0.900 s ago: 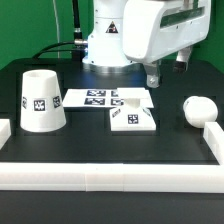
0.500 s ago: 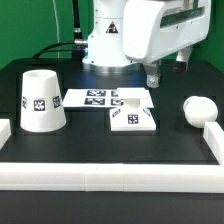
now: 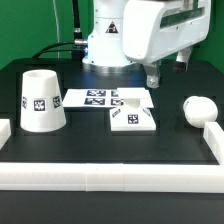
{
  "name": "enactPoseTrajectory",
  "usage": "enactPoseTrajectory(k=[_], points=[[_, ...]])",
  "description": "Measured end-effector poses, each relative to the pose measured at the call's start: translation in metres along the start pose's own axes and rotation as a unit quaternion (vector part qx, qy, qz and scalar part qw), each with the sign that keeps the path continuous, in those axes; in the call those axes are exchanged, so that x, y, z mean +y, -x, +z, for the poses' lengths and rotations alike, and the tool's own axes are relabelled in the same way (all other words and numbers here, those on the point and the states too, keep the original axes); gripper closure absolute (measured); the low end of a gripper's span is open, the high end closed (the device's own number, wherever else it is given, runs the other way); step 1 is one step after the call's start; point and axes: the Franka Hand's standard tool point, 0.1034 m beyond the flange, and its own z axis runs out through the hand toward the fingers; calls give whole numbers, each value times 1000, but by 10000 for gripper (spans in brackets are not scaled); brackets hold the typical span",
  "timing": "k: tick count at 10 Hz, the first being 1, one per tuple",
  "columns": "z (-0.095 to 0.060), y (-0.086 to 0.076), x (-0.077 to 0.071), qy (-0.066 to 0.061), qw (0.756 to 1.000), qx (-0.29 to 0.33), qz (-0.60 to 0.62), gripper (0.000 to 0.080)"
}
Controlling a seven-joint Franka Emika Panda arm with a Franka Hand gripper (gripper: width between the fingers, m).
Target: Assemble lamp
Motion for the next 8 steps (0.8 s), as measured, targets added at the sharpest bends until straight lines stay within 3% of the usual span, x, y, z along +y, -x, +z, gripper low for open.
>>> enactPoseTrajectory(k=[1,2,4,5,6,8], points=[[1,5,2,0,1000,-1,-16,100],[6,30,5,-4,1000,-6,-25,100],[13,70,-6,-14,1000,-10,-6,100],[16,84,-11,-4,1000,-1,1,100],[21,98,-21,-10,1000,-3,14,100],[21,97,-22,-10,1000,-3,24,100]])
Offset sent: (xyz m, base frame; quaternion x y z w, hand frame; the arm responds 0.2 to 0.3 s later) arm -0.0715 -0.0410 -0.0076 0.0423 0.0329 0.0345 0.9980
